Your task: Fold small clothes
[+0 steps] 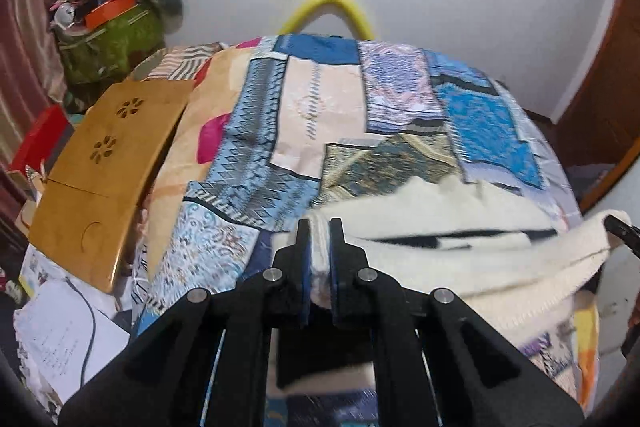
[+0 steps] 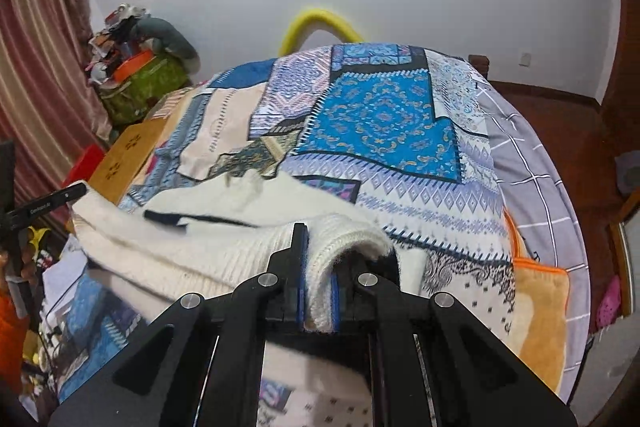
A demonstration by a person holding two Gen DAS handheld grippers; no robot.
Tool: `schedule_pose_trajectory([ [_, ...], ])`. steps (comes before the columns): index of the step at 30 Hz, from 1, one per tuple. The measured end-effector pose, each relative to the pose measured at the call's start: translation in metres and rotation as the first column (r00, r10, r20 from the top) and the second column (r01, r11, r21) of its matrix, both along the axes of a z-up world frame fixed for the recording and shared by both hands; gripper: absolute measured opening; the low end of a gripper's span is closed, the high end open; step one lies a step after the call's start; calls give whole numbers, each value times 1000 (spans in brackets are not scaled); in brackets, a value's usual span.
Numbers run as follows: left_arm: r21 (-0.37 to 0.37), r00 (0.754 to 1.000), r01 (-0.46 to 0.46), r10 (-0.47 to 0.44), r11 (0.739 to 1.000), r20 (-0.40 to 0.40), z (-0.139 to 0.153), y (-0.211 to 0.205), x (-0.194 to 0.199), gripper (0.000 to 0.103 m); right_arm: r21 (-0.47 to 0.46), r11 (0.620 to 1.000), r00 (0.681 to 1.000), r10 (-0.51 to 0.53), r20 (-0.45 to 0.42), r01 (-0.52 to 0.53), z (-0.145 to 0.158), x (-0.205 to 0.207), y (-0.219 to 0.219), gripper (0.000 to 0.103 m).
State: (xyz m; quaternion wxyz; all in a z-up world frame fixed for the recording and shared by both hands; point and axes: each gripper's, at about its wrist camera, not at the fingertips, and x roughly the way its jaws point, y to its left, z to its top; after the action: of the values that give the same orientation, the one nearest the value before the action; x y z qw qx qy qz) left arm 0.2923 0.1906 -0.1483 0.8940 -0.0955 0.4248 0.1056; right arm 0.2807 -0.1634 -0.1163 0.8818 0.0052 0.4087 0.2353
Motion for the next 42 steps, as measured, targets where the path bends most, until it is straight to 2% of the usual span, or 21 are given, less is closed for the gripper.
schedule_pose_trajectory([
  [12,4,989,-6,6,1000,-145,-75,14,59,7,36,998,983,-38,-178,45,-56,59,-1,9],
  [17,67,986,6,5,998,-168,-87,12,68,9,53,998,972,-25,-235,38,-67,71,-3,11],
  [19,99,987,5,11,995,-160,-85,11,70,10,62,997,969,-24,-245,41,-67,75,-4,12],
  [21,116,988,7,11,993,-156,-81,12,71,15,68,997,967,-24,-252,42,-64,76,-4,14],
  [22,121,988,5,14,993,-155,-79,12,71,22,74,996,966,-22,-256,42,-63,78,-5,15],
  [25,139,991,-6,25,990,-133,-68,14,68,46,83,995,967,-30,-253,53,-55,79,-6,29],
  [26,147,992,-9,27,989,-122,-63,14,65,54,77,995,971,-43,-233,63,-49,78,-7,40],
  [27,152,993,-11,28,988,-111,-57,14,63,57,70,995,975,-55,-213,72,-44,77,-8,49],
  [28,153,995,-11,27,988,-100,-52,14,60,59,65,995,980,-67,-187,81,-38,75,-10,53],
  [30,147,996,-9,22,989,-85,-42,14,54,61,53,995,986,-74,-147,83,-26,71,-12,54],
  [35,139,998,-18,27,990,-63,-21,15,36,75,9,997,993,-70,-94,71,-4,58,-10,54],
  [42,112,998,-22,28,994,-49,-7,12,5,76,-33,999,999,-32,-31,31,20,28,3,55],
])
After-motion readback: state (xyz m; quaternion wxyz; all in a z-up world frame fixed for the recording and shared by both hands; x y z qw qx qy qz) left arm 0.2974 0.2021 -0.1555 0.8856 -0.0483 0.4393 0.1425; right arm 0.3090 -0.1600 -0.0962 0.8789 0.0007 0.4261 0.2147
